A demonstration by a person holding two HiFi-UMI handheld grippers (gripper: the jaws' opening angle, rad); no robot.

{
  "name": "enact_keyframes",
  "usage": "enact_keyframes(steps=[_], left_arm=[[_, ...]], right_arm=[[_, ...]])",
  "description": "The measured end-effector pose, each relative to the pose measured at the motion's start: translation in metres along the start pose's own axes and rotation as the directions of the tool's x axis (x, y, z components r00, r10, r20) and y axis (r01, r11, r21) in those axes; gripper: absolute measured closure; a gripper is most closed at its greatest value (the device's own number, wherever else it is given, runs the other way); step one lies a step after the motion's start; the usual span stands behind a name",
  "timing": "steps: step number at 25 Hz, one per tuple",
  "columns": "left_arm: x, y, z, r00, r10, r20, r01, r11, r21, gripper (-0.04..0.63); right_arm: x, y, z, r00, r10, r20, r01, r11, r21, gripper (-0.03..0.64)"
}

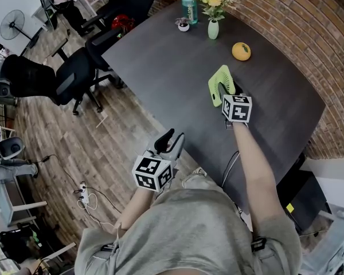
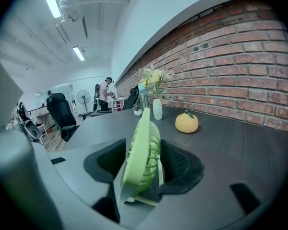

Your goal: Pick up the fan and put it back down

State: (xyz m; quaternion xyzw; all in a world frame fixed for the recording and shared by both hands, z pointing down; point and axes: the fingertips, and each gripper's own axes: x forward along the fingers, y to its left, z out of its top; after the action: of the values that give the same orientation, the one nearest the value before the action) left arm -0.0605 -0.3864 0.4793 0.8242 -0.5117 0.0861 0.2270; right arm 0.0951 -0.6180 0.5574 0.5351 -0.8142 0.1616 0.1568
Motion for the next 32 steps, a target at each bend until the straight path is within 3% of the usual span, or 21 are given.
enact_keyframes(steps=[6, 24, 27, 32], left_arm=[[-0.008, -0.003, -0.001, 1.000, -0.008, 0.005, 0.008, 1.000, 0.000, 0.456], [-0.066, -0.020, -0.015, 0.997, -0.066, 0.027, 0.065, 0.998, 0.021, 0.456], [-0.081, -0.025, -0.020, 0.996, -0.087, 0.030, 0.086, 0.996, 0.033, 0.457], [-0.111, -0.032, -0.035, 0.993, -0.112, 0.034, 0.110, 0.993, 0.045, 0.456]], right_arm=[[-0.019, 0.003, -0.005, 1.000, 0.018, -0.006, -0.018, 1.000, 0.014, 0.359], [-0.141, 0.053, -0.030, 0.999, 0.001, 0.047, -0.002, 0.999, 0.035, 0.357], [-0.166, 0.072, -0.039, 0.998, 0.025, 0.050, -0.028, 0.998, 0.047, 0.364], [-0.211, 0.101, -0.051, 0.996, 0.005, 0.087, -0.008, 0.999, 0.036, 0.433]])
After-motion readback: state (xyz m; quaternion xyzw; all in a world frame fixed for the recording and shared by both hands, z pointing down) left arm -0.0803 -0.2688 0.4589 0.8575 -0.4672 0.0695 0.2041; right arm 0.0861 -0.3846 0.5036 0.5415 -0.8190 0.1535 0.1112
